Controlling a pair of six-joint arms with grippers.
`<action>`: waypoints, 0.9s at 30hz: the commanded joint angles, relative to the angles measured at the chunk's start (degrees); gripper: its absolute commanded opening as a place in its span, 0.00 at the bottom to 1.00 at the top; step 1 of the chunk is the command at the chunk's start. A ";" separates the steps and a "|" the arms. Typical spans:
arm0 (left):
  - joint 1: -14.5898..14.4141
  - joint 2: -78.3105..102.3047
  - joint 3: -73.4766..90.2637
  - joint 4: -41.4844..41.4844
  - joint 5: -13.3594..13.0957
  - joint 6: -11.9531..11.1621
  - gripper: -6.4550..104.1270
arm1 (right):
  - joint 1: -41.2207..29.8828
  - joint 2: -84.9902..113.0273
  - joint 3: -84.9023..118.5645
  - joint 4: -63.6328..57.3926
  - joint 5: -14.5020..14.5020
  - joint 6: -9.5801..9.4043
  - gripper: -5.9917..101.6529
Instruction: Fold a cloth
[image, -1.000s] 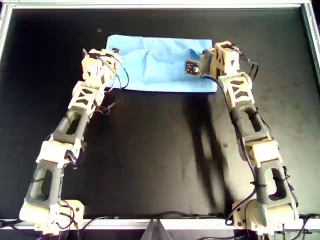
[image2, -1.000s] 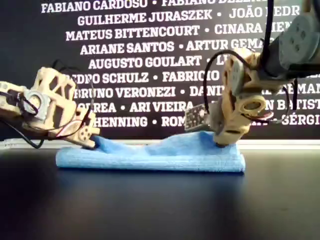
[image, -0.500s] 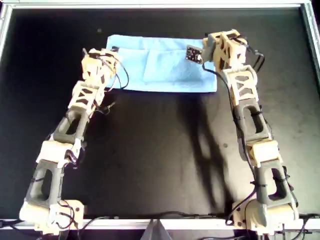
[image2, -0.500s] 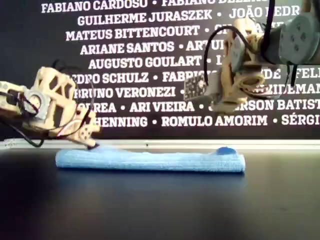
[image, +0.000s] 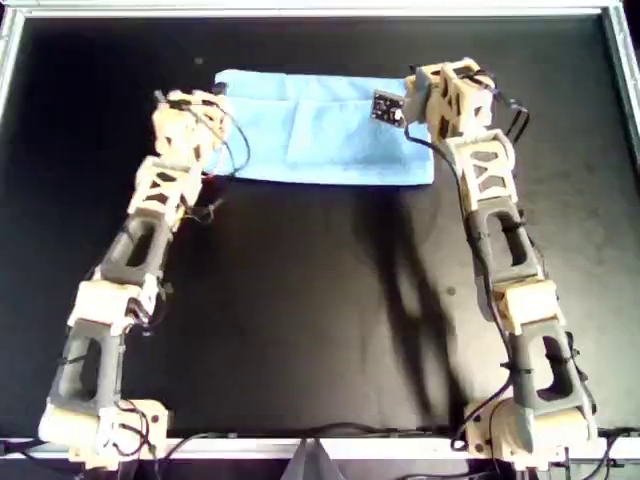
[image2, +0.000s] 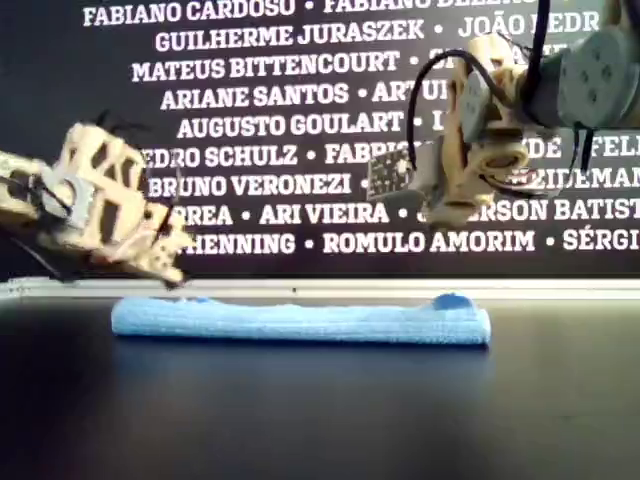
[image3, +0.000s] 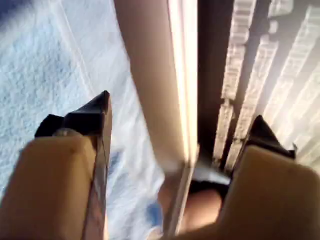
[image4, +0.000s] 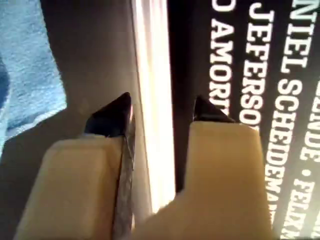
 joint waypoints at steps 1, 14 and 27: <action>3.25 18.98 -0.09 11.95 -0.18 0.44 0.92 | -1.14 15.56 -4.83 10.55 -0.09 -2.37 0.50; 2.72 70.31 10.72 77.96 -0.09 -8.00 0.92 | -1.23 56.95 -2.11 51.33 0.62 -5.19 0.51; 14.33 122.87 48.60 78.93 -0.09 -23.20 0.92 | -1.32 118.56 65.30 49.92 0.70 -4.92 0.51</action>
